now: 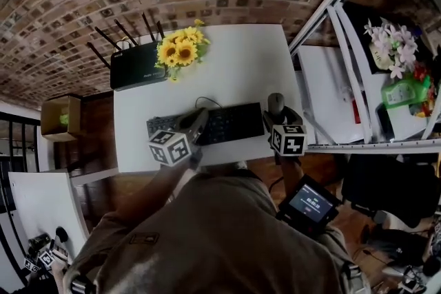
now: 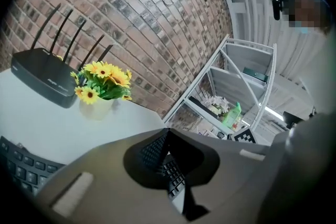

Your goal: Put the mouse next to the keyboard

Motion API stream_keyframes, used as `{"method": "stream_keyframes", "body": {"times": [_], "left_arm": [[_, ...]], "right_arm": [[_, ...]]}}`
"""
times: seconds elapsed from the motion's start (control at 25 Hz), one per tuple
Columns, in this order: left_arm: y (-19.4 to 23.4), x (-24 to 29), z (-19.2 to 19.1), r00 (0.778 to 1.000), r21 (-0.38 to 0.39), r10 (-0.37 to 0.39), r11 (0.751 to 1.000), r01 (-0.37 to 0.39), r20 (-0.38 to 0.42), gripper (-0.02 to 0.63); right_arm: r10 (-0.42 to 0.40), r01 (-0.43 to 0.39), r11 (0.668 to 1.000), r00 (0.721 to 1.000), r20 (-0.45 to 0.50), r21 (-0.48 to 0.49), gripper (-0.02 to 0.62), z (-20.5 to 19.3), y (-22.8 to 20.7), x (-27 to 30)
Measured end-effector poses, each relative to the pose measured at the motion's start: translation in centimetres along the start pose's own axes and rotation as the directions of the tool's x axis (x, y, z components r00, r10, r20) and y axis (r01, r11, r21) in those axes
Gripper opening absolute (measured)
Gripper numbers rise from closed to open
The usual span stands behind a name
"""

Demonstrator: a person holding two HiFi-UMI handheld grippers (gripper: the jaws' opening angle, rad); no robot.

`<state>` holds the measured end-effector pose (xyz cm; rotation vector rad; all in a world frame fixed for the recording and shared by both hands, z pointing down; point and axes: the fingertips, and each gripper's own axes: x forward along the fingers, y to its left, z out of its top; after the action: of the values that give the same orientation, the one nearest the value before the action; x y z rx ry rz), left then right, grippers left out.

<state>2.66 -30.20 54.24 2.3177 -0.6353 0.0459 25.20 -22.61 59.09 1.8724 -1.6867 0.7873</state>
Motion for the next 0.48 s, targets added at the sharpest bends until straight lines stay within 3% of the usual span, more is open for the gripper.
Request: {"method": "stream_keyframes", "body": {"times": [0.24, 0.48], "left_arm": [[-3.0, 2.3, -1.8, 0.999, 0.007, 0.051, 0.999, -0.051, -0.004, 0.0], [-4.9, 2.2, -4.3, 0.988, 0.009, 0.153, 0.988, -0.153, -0.008, 0.0]], "right_arm": [[0.07, -0.07, 0.998, 0.997, -0.025, -0.005, 0.318, -2.0, -2.5, 1.1], [0.15, -0.152, 0.988, 0.985, -0.085, -0.014, 0.318, -5.6, -3.3, 3.7]]}}
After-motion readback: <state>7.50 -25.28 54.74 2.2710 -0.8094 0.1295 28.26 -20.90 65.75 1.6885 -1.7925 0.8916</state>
